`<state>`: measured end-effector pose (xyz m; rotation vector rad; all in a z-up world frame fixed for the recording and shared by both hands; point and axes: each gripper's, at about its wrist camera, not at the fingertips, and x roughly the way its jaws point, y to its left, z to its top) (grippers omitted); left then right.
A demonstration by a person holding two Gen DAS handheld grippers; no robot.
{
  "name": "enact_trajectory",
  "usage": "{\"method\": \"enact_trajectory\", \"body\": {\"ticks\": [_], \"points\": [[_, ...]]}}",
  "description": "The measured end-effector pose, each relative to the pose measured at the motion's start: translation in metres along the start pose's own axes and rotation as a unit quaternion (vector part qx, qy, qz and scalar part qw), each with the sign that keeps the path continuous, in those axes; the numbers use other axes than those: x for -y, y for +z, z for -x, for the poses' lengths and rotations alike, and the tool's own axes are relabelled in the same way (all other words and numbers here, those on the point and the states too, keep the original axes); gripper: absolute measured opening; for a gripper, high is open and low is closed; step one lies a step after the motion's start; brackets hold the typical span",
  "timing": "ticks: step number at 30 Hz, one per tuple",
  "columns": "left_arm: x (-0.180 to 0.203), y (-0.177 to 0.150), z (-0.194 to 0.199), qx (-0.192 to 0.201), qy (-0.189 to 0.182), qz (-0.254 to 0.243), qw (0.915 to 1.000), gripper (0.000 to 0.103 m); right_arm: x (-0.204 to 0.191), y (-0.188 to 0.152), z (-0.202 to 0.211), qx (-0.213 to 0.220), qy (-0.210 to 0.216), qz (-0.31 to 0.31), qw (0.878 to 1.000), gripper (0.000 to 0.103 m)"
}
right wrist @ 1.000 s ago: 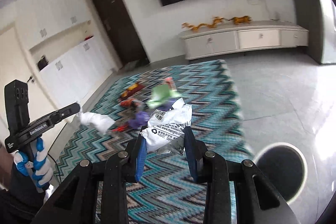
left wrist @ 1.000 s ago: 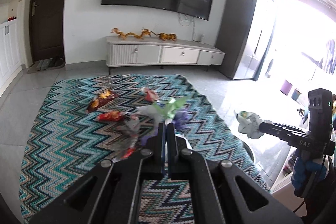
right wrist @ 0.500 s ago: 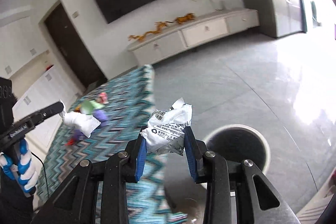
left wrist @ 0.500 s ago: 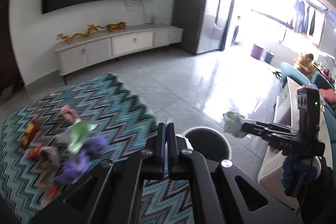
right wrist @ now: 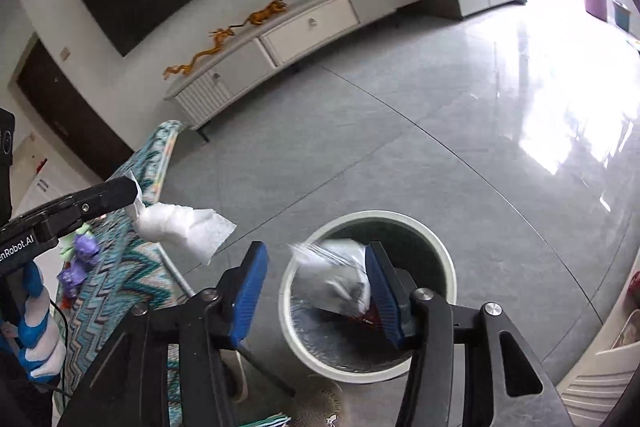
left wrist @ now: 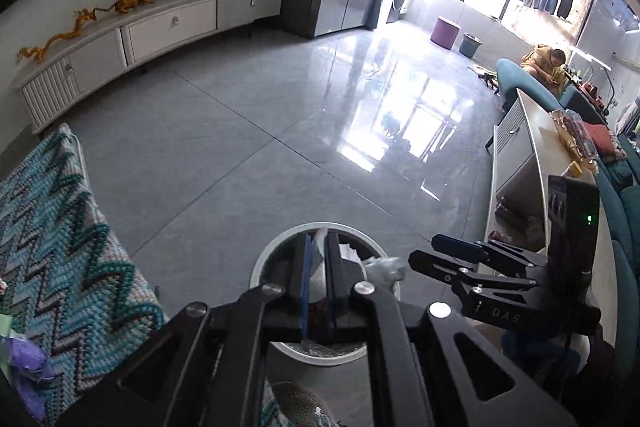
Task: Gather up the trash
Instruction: 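Move both tools back over the trash on the rug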
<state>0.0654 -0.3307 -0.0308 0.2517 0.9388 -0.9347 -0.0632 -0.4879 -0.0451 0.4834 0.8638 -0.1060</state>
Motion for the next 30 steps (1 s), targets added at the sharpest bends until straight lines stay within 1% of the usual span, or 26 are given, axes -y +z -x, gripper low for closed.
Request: {"method": "enact_trajectory", "body": {"ticks": [2, 4, 7, 10, 16, 19, 25, 30], "points": [[-0.004, 0.001, -0.008, -0.007, -0.006, 0.016, 0.9998, 0.036, 0.011, 0.000, 0.000, 0.000, -0.007, -0.014, 1.000, 0.052], [-0.006, 0.001, -0.007, -0.002, -0.002, 0.022, 0.9998, 0.046, 0.018, -0.001, 0.003, 0.001, -0.010, -0.020, 1.000, 0.052], [-0.010, 0.000, 0.000, 0.002, 0.003, 0.027, 0.9996, 0.046, 0.022, -0.004, 0.008, 0.003, -0.009, -0.025, 1.000, 0.052], [-0.010, -0.001, 0.014, 0.017, 0.019, 0.027, 0.9993, 0.046, 0.017, -0.005, 0.013, 0.007, 0.001, -0.024, 1.000, 0.052], [-0.003, -0.007, 0.063, 0.076, 0.050, 0.019, 0.9957, 0.046, -0.006, -0.003, 0.033, 0.025, 0.020, -0.008, 0.999, 0.052], [0.000, -0.012, 0.088, 0.095, 0.061, 0.016, 0.9935, 0.046, -0.022, -0.001, 0.051, 0.040, 0.026, 0.004, 0.999, 0.052], [-0.003, -0.038, 0.134, 0.111, 0.071, 0.013, 0.9913, 0.046, -0.056, 0.000, 0.081, 0.062, 0.033, 0.033, 0.997, 0.052], [-0.025, -0.068, 0.171, 0.122, 0.092, 0.023, 0.9880, 0.046, -0.090, -0.003, 0.099, 0.071, 0.037, 0.062, 0.995, 0.052]]}}
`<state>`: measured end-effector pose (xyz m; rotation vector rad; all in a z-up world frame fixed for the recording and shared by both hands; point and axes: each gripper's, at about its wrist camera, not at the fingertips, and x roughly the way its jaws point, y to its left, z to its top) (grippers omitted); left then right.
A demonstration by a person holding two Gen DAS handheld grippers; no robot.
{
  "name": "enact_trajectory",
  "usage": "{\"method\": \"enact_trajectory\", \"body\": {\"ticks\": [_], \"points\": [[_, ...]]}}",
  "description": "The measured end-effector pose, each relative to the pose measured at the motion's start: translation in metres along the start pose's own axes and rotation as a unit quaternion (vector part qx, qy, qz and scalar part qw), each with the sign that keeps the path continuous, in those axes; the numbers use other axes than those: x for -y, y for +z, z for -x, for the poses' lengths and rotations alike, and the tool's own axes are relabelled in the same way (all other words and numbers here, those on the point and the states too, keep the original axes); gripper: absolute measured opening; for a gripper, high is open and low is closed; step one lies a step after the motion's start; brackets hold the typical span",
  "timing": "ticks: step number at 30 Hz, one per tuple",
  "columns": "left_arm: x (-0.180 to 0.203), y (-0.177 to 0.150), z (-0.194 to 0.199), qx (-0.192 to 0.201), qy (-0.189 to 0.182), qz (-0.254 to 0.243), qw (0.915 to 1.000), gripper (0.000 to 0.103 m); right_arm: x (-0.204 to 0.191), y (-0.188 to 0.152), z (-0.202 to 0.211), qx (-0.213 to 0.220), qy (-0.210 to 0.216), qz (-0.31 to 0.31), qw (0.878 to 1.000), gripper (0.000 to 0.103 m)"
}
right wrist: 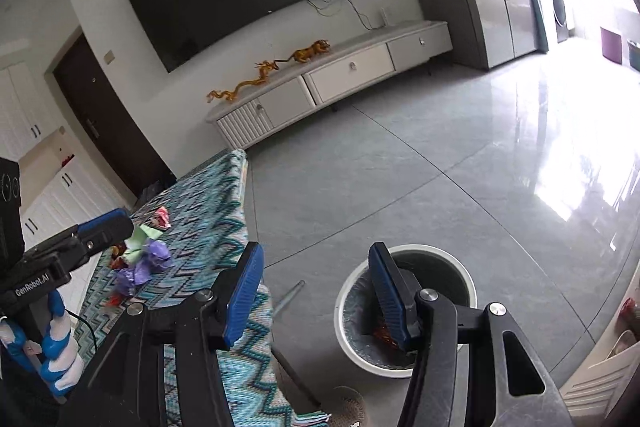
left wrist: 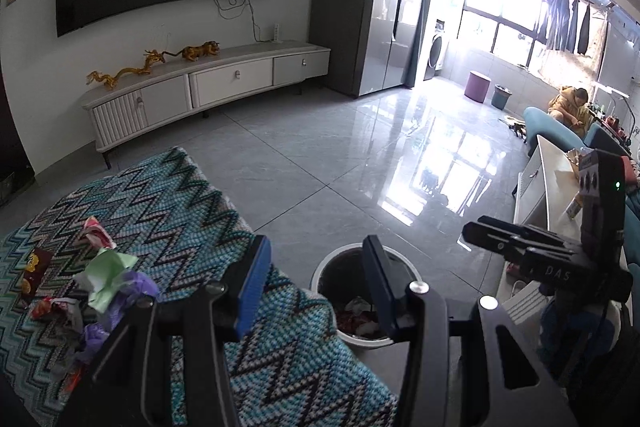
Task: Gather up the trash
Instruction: 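Move both tools back over the trash on the rug, then grasp the clear plastic bottle with the left tool while the right tool grasps a purple bag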
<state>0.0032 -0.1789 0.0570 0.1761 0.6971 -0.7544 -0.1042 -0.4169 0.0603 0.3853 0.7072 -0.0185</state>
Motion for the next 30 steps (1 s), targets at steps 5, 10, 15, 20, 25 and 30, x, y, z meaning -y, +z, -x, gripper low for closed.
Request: {"method": "enact_trajectory", "body": {"ticks": [5, 10, 15, 20, 25, 30], "points": [[-0.050, -0.015, 0.043, 0.022, 0.042, 0.022, 0.9986, 0.046, -0.039, 0.008, 0.010, 0.007, 0.007, 0.035, 0.999, 0.052], [-0.100, -0.034, 0.081, 0.043, 0.075, 0.051, 0.9950, 0.046, -0.076, 0.013, 0.015, 0.013, 0.016, 0.068, 0.997, 0.052], [-0.155, -0.060, 0.106, 0.050, 0.114, 0.092, 0.9879, 0.046, -0.107, 0.012, 0.012, 0.007, 0.020, 0.095, 0.995, 0.052], [-0.198, -0.086, 0.124, 0.056, 0.140, 0.136, 0.9792, 0.046, -0.140, 0.009, 0.003, 0.001, 0.029, 0.123, 0.992, 0.052], [-0.221, -0.098, 0.135, 0.063, 0.148, 0.162, 0.9737, 0.046, -0.162, 0.006, -0.009, -0.009, 0.037, 0.145, 0.989, 0.052], [-0.236, -0.110, 0.122, 0.043, 0.141, 0.168, 0.9747, 0.046, -0.178, -0.001, -0.028, -0.030, 0.046, 0.159, 0.986, 0.052]]}}
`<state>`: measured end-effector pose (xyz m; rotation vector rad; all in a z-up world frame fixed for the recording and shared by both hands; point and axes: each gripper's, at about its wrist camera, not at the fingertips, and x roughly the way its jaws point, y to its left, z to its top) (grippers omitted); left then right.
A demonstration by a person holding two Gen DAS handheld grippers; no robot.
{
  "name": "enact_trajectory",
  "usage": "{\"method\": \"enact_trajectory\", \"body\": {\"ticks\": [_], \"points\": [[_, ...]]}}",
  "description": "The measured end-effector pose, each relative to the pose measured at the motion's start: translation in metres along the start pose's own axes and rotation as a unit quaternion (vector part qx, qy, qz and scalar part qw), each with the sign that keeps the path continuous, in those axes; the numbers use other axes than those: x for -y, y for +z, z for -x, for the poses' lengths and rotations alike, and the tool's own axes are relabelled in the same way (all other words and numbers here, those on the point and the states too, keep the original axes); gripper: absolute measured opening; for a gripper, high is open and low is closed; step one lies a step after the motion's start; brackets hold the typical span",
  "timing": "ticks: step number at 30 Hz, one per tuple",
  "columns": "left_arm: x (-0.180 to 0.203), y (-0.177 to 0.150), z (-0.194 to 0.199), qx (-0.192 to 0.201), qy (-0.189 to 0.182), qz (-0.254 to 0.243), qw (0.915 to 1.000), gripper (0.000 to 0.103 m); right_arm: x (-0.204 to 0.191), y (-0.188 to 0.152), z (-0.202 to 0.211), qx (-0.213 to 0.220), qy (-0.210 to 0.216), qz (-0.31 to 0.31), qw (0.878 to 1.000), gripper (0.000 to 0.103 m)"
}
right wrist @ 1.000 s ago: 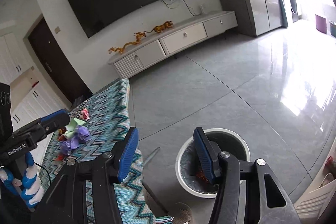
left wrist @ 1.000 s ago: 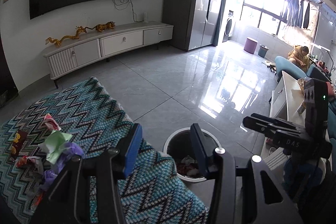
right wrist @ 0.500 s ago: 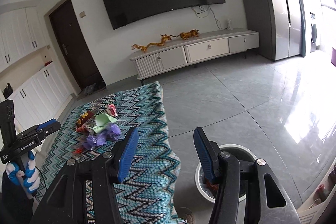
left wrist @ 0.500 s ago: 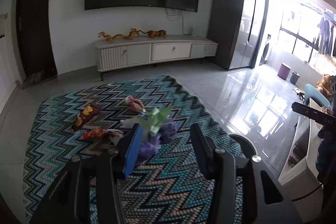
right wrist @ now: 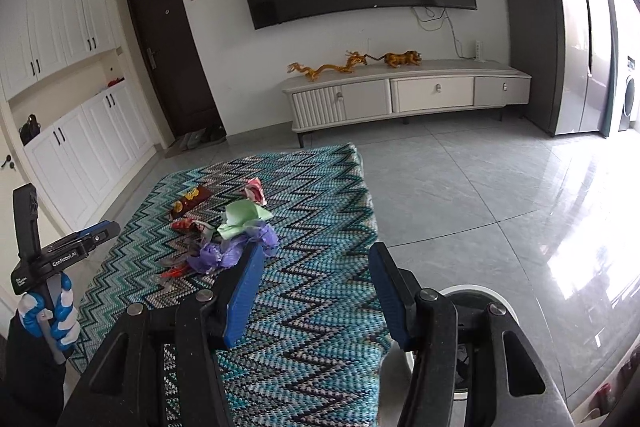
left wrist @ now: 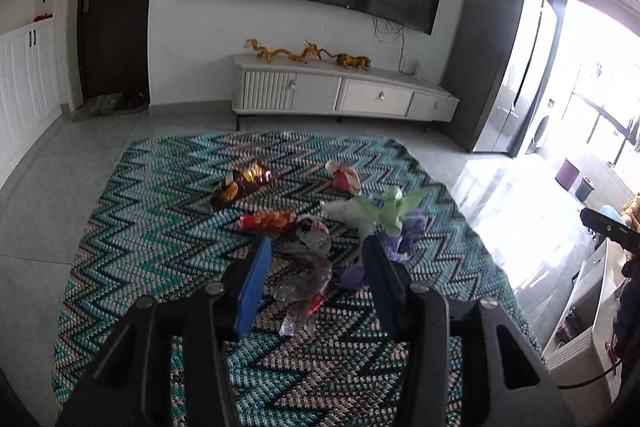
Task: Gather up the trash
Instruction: 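Grasp the clear plastic bottle with the left tool while the right tool grasps a purple bag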
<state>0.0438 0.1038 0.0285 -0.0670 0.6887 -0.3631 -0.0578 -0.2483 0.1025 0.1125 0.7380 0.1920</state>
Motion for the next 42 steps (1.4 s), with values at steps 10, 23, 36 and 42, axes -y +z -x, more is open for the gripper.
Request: {"method": "enact_trajectory", "body": {"ticks": [10, 23, 36, 42], "points": [[0.003, -0.032, -0.062, -0.081, -0.014, -0.030, 0.9961, 0.046, -0.030, -0.006, -0.057, -0.053, 0.029, 0.026, 0.998, 0.052], [-0.014, -0.049, -0.108, -0.118, -0.023, -0.010, 0.9927, 0.015, -0.091, -0.013, -0.147, -0.120, 0.108, 0.087, 0.983, 0.052], [-0.034, -0.047, -0.090, -0.084, 0.006, 0.029, 0.9960, 0.008, -0.134, -0.021, -0.206, -0.145, 0.148, 0.131, 0.970, 0.047], [-0.030, -0.049, -0.081, -0.081, 0.007, 0.033, 0.9961, 0.008, -0.130, -0.028, -0.217, -0.157, 0.139, 0.127, 0.969, 0.032]]}}
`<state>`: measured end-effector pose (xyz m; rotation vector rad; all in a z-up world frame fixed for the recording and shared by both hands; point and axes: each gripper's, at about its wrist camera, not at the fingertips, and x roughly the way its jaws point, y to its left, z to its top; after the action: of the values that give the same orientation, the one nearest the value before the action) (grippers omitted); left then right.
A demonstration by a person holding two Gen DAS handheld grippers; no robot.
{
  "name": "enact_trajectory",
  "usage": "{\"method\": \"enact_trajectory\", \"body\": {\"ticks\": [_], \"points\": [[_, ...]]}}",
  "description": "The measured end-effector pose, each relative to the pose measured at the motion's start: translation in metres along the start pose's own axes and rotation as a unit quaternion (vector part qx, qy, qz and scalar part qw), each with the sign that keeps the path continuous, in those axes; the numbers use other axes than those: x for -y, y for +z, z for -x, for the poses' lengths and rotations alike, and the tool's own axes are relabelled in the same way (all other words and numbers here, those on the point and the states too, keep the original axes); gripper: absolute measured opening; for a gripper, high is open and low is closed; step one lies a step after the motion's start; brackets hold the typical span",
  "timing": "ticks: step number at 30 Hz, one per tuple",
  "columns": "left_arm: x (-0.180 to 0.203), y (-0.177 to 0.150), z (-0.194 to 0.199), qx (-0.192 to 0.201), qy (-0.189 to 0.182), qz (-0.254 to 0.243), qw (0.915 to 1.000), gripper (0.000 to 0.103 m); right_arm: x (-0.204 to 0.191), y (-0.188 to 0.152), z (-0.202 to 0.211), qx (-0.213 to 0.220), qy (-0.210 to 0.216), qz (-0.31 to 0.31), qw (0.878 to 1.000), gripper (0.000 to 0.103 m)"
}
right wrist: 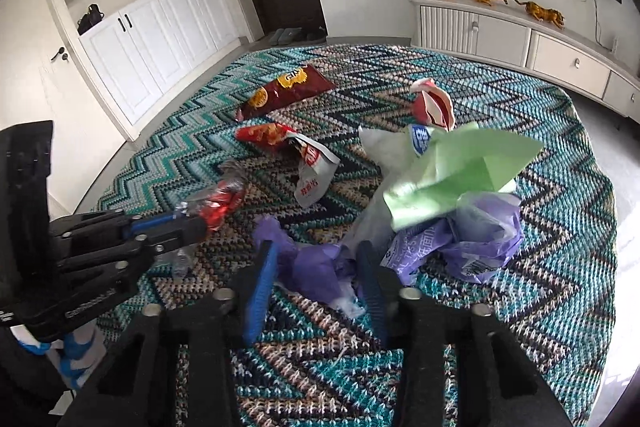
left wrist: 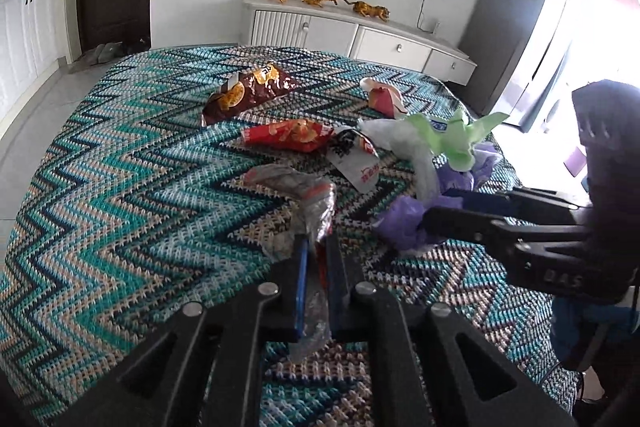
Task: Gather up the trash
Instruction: 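Grasp the clear plastic bottle with the left tool while the right tool grasps a purple bag, then carry the bottle and purple bag to the bin and open both tools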
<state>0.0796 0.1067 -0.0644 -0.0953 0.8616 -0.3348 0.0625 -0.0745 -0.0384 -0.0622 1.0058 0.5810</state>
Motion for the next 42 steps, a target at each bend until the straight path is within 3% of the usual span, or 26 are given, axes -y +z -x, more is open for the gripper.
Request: {"method": "enact_trajectory", "body": {"ticks": [4, 11, 20, 21, 22, 23, 24, 25, 30, 35, 42], "points": [[0.003, -0.002, 0.010, 0.008, 0.002, 0.003, 1.0000, 0.008, -0.003, -0.004, 0.009, 0.005, 0.009, 0.006, 1.000, 0.028], [0.011, -0.002, 0.034, 0.027, 0.003, 0.001, 0.9996, 0.008, -0.020, -0.018, 0.049, 0.040, 0.019, 0.010, 0.999, 0.010], [0.021, -0.008, 0.060, 0.041, 0.003, -0.004, 0.9991, 0.008, -0.028, -0.032, 0.062, 0.031, 0.017, 0.005, 0.999, 0.010], [0.021, -0.009, 0.061, 0.041, 0.002, -0.004, 0.9991, 0.008, -0.027, -0.032, 0.062, 0.032, 0.016, 0.002, 0.999, 0.011], [0.020, -0.010, 0.062, 0.041, 0.002, -0.003, 0.9991, 0.008, -0.027, -0.033, 0.060, 0.031, 0.016, 0.001, 0.999, 0.026], [0.019, -0.010, 0.062, 0.041, 0.001, -0.002, 0.9992, 0.008, -0.027, -0.032, 0.058, 0.029, 0.013, -0.001, 0.999, 0.053], [0.018, -0.011, 0.060, 0.040, 0.001, 0.000, 0.9992, 0.008, -0.027, -0.032, 0.056, 0.031, 0.009, -0.001, 0.999, 0.063], [0.017, -0.011, 0.060, 0.038, 0.001, 0.001, 0.9993, 0.008, -0.027, -0.031, 0.054, 0.032, 0.008, 0.000, 0.999, 0.065], [0.014, -0.013, 0.052, 0.032, 0.001, 0.006, 0.9995, 0.008, -0.023, -0.026, 0.025, 0.012, 0.007, -0.003, 1.000, 0.060], [0.015, -0.013, 0.049, 0.028, 0.007, 0.004, 0.9996, 0.008, -0.018, -0.026, 0.002, -0.015, 0.013, -0.014, 1.000, 0.036], [0.028, -0.010, 0.066, 0.045, 0.026, -0.012, 0.9986, 0.008, -0.024, -0.034, 0.044, 0.030, 0.034, -0.014, 0.999, 0.034]]}}
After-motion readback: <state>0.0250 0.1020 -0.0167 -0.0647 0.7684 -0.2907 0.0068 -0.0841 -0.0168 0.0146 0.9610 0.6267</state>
